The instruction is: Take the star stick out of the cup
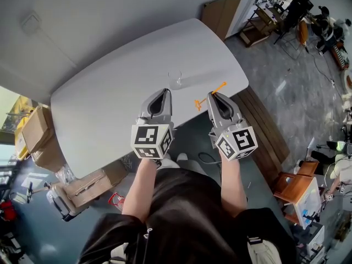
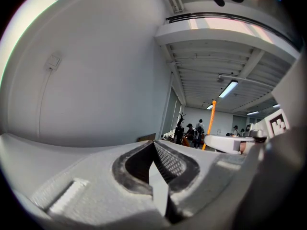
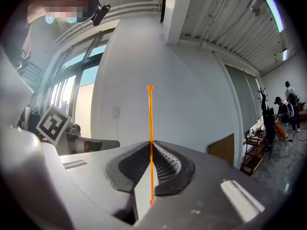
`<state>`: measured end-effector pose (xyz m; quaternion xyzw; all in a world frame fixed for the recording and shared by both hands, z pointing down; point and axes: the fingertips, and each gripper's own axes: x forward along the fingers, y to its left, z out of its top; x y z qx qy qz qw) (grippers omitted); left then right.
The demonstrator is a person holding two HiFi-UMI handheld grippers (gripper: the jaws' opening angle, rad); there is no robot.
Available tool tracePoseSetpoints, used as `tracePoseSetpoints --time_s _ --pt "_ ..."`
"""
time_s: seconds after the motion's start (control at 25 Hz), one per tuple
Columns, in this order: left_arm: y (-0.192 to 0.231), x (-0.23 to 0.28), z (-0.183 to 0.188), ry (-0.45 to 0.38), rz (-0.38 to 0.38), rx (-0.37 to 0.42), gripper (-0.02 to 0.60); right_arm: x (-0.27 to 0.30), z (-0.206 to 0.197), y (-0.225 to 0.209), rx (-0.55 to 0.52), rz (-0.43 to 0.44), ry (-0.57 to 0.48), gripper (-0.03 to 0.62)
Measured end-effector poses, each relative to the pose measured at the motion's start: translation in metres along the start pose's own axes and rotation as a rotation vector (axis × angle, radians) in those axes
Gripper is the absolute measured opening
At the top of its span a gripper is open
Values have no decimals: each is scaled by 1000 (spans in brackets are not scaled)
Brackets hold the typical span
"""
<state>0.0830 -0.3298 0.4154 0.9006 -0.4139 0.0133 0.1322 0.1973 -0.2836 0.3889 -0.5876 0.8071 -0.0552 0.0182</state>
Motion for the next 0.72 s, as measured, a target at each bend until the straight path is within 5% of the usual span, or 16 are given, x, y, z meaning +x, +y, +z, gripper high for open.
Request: tracePoseSetpoints --time_s 0.72 --pt "-1 4 4 -2 20 58 3 7 -2 -1 10 27 -8 21"
